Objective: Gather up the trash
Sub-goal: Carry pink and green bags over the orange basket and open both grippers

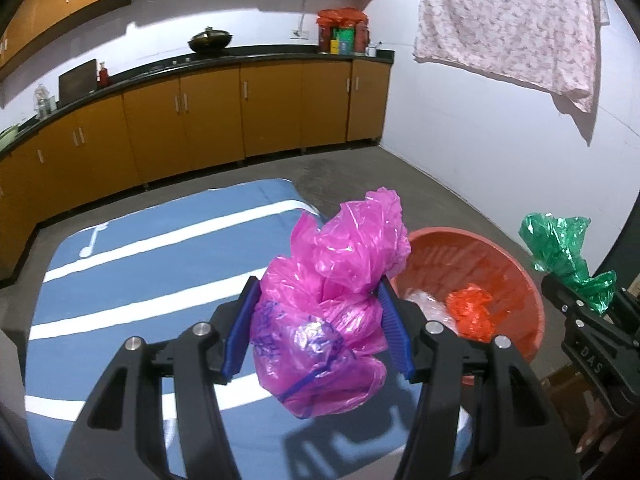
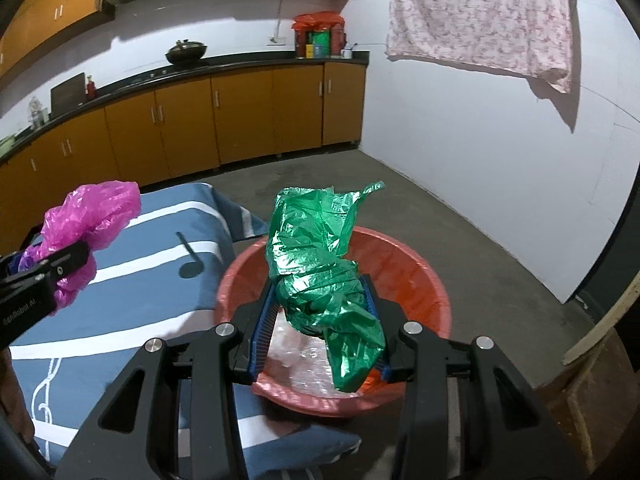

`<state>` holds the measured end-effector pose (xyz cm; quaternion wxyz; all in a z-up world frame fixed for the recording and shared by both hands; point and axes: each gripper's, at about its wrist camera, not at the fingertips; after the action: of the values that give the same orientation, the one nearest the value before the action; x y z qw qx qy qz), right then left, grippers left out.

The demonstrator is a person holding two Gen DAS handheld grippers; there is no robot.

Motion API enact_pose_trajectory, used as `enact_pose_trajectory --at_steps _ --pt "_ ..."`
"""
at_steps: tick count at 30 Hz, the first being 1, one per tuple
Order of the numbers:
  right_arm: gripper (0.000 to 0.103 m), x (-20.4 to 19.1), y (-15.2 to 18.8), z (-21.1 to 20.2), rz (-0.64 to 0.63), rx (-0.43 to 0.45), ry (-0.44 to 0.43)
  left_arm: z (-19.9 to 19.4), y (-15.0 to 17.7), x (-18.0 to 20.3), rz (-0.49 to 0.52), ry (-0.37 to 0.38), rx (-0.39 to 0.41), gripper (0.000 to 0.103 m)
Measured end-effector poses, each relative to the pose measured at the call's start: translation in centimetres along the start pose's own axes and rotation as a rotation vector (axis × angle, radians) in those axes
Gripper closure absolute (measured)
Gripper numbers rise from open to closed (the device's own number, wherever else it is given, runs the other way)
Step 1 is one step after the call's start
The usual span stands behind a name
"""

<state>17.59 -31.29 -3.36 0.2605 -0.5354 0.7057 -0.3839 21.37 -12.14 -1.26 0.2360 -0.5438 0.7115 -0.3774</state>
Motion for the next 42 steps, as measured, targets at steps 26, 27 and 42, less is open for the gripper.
enact_pose_trajectory --at_steps 26,27,42 --pt "0.061 1.7 0.2 2.2 0.046 -0.041 0.012 4.8 0.7 4.1 0.045 0.083 -0.097 0.047" --pt "0.061 1.8 0.2 2.3 0.049 -0.043 0.012 5.1 0.6 4.2 0.046 0.086 -0.102 0.047" --pt "0.059 4.7 -2.4 4.4 0.117 -0.015 -0.021 9.5 -0.2 8.1 0.063 0.208 -0.159 0.043"
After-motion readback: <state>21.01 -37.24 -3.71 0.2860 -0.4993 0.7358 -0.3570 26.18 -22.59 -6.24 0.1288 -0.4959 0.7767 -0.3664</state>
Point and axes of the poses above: each gripper's, at about its wrist camera, not at the fingertips, and z roughly the way its jaws point, x to its right, y to its underside, and after that the axes turned 3 degrees about y, right-handed
